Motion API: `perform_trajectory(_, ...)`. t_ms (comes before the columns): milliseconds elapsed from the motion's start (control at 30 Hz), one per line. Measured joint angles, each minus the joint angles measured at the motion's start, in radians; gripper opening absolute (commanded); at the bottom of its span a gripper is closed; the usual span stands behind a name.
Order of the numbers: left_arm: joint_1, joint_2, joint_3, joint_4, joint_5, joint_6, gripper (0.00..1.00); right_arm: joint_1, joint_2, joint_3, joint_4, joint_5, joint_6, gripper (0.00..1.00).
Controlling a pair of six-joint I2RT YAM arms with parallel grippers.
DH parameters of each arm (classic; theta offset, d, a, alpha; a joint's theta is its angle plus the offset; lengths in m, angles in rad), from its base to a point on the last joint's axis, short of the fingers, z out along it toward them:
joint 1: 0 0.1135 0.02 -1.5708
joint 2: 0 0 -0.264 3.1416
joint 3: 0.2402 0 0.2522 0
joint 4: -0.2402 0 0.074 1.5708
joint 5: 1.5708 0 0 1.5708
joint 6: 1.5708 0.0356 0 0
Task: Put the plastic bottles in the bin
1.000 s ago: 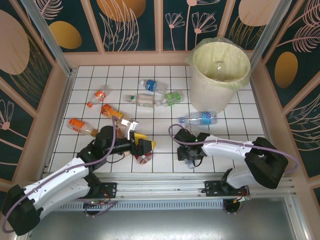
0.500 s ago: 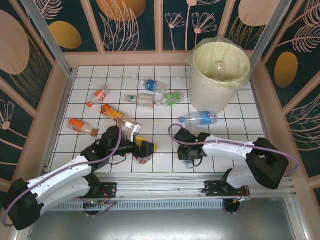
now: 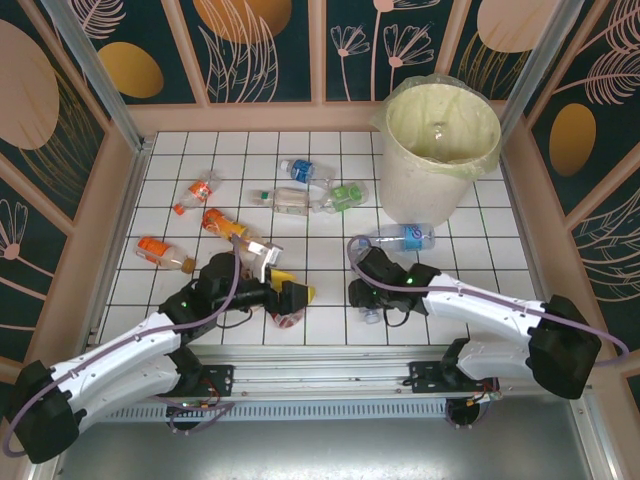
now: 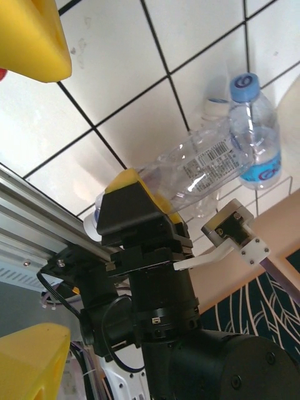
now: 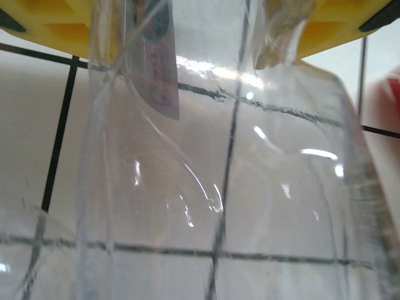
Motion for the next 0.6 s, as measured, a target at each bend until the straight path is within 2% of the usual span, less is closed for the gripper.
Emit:
perform_trajectory(167,0.000,0.006,0.069,0.000,-0.023,0.031,0.99,0.000,-0.013,0.066,0.009,0.020,-0.035,0.50)
perform_trajectory(400,0.000,0.099,0.258,-0.031,-0.048,0.128,0.98,-0.003,-0.013,0.209,0.020,0.067,-0.117,0.50)
perform_trajectory(600,0.000,0.166,0.343,-0.040,-0.086,0.217,0.99,-0.048,-0.009,0.342,0.043,0.082,-0.201,0.49)
